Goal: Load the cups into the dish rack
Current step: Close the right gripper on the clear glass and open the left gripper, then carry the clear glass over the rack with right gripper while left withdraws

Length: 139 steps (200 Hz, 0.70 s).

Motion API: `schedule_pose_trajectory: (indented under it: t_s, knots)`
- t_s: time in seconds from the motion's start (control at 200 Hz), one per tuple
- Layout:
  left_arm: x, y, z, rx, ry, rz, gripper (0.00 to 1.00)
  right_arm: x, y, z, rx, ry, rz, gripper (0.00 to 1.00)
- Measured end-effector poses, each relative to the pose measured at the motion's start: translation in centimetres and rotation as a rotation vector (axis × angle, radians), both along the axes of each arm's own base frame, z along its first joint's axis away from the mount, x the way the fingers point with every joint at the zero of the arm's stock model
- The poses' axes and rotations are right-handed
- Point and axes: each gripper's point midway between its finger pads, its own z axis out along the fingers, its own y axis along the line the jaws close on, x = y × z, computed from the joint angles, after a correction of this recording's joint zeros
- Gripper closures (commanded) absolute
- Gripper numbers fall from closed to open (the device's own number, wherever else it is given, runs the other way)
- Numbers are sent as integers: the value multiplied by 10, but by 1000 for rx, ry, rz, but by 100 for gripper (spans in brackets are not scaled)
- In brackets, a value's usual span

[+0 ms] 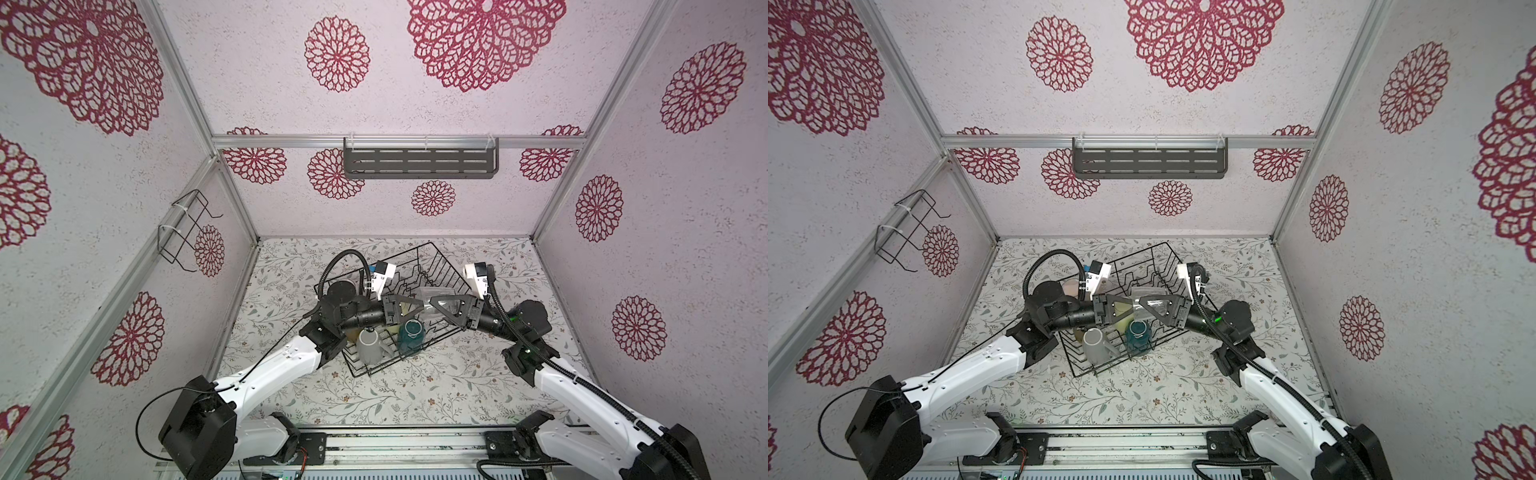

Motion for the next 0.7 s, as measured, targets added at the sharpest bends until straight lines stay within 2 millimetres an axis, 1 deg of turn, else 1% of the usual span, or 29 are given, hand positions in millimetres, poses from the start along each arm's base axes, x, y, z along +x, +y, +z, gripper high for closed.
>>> schedule_pose_trajectory:
  t_s: [0.05,0.08,0.105,0.155,0.205,0.335,0.425,0.525,0.631,0.696]
  knots:
    - [1,1,0,1,1,2,98,1,1,0,-2,1,1,35]
    - [1,2,-1,1,1,5,95,2,1,0,-3,2,1,35]
    - [2,3,-2,2,3,9,89,3,3,-1,-5,4,3,35]
    - [4,6,-3,3,4,18,72,5,5,-2,-10,10,7,36]
    - [8,11,-6,7,14,38,64,8,8,-4,-18,10,7,36]
    - [23,34,-19,31,43,117,53,19,13,-7,-59,-10,-15,36]
    - [30,54,-27,70,69,192,50,31,16,-7,-108,-34,-51,35]
    - [36,81,-29,126,69,296,43,48,20,-6,-175,-77,-107,34]
    - [37,111,-34,206,70,411,41,69,24,-11,-258,-111,-162,34]
    - [37,129,-37,267,72,480,34,84,28,-18,-316,-121,-188,35]
